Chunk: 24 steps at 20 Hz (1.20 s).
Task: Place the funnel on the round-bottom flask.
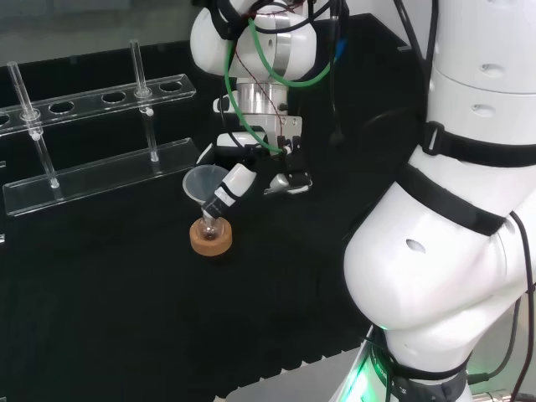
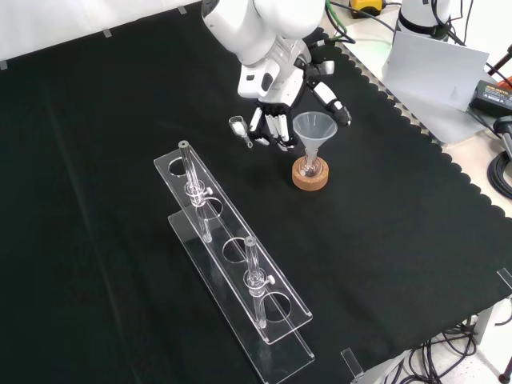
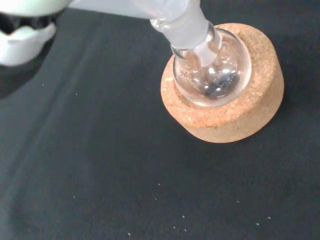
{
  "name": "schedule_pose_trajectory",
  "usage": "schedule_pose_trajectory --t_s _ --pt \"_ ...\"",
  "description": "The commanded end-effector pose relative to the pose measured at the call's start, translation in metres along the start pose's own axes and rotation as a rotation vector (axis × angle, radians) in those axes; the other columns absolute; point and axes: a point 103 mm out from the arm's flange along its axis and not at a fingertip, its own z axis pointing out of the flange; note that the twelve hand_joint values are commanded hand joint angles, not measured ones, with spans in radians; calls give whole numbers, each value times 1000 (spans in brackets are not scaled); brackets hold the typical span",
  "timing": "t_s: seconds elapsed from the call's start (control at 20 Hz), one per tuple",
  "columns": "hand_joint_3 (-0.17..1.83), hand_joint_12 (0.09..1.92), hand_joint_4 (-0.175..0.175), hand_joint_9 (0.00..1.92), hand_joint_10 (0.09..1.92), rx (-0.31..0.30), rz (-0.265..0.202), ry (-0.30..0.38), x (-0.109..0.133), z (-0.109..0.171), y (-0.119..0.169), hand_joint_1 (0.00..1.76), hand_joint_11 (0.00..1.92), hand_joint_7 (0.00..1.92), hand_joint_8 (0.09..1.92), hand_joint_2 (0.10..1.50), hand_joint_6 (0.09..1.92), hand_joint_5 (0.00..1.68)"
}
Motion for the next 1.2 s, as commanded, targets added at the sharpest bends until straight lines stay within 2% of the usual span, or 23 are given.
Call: schedule_pose_trajectory --t_s 0.05,0.15,0.4,0.55,0.8,0.95,1.0,1.2 --pt "484 1484 26 663 384 84 18 -97 12 -19 -8 671 1 819 187 522 283 502" --pt "370 1405 12 423 541 81 21 -121 19 -30 -10 576 0 612 197 556 111 389" --pt "206 1221 3 111 757 49 17 -153 32 -54 -14 458 0 303 333 609 87 164" --pt "152 1181 3 55 789 18 48 -143 36 -66 -19 439 0 212 437 631 87 115" --pt "121 1127 0 8 792 -78 158 -105 30 -89 -27 431 0 141 497 644 87 72" --pt "113 1112 -1 0 778 -127 210 -59 25 -97 -15 428 0 125 508 647 87 58" --pt "112 1109 -1 0 774 -126 220 -53 25 -98 -5 428 0 122 510 648 87 56" --pt "111 1105 -1 0 771 -155 231 -35 36 -98 40 433 0 117 513 653 87 52"
